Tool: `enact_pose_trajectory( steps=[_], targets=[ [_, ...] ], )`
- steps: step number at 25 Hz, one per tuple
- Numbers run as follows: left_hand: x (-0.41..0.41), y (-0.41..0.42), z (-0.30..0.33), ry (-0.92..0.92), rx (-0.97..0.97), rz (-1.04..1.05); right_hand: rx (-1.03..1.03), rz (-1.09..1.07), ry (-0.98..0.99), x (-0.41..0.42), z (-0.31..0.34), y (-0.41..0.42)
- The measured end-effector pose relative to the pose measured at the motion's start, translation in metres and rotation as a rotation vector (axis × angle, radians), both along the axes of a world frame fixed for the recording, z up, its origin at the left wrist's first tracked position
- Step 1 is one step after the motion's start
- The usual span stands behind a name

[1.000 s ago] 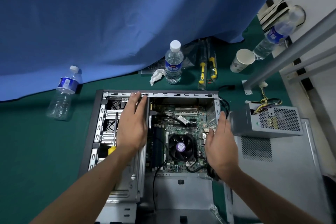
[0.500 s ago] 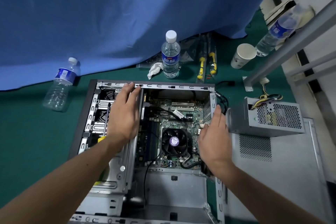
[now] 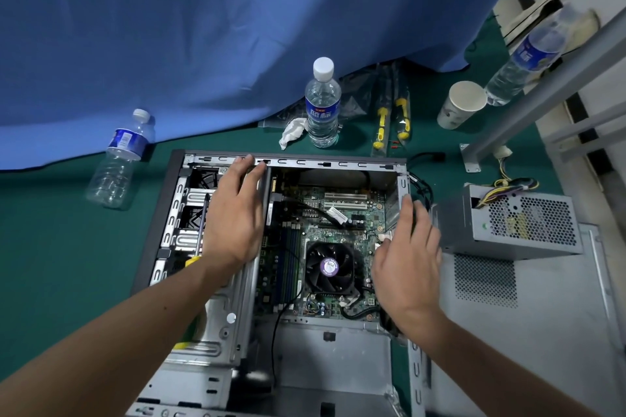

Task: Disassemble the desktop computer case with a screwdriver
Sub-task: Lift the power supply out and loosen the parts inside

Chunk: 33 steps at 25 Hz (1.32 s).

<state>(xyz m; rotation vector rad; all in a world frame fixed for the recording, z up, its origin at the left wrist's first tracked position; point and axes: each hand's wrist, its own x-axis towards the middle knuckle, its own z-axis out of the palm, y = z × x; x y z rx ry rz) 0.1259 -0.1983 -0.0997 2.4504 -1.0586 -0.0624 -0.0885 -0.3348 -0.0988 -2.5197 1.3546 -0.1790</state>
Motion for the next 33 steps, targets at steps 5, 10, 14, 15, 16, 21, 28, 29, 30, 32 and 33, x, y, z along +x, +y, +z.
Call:
enact_pose_trajectory(
  steps=[5,10,14,15,16,21,28,29,30,32,33],
  targets=[
    [0.0,-0.001,0.0,-0.005,0.025,0.005,-0.066,0.065,0.068,-0.001,0.01,0.003],
    [0.002,-0.001,-0.003,-0.022,0.024,0.003,0.15,0.492,-0.098,0.045,0.032,0.012],
    [0.004,0.001,-0.006,-0.038,0.021,-0.006,0.469,0.473,-0.083,0.125,0.035,0.003],
    [0.004,0.001,-0.006,-0.039,0.018,-0.006,0.527,0.484,-0.052,0.137,0.032,0.0],
    [0.005,0.001,-0.007,-0.041,0.014,-0.006,0.562,0.497,-0.038,0.142,0.029,-0.001],
    [0.005,0.0,-0.009,-0.057,0.007,-0.008,0.572,0.571,-0.131,0.135,0.012,-0.003],
    [0.004,0.0,-0.008,-0.053,0.013,-0.006,0.441,0.798,-0.063,0.139,0.011,-0.018],
    [0.004,0.001,-0.007,-0.051,0.015,-0.007,0.443,0.792,-0.067,0.139,0.011,-0.018],
    [0.004,0.0,-0.007,-0.048,0.016,-0.007,0.455,0.763,-0.091,0.138,0.01,-0.016],
    [0.004,0.0,-0.007,-0.047,0.017,-0.004,0.471,0.669,-0.175,0.134,0.007,-0.006],
    [0.004,0.0,-0.007,-0.046,0.017,-0.003,0.469,0.631,-0.207,0.13,0.005,0.0]
  ],
)
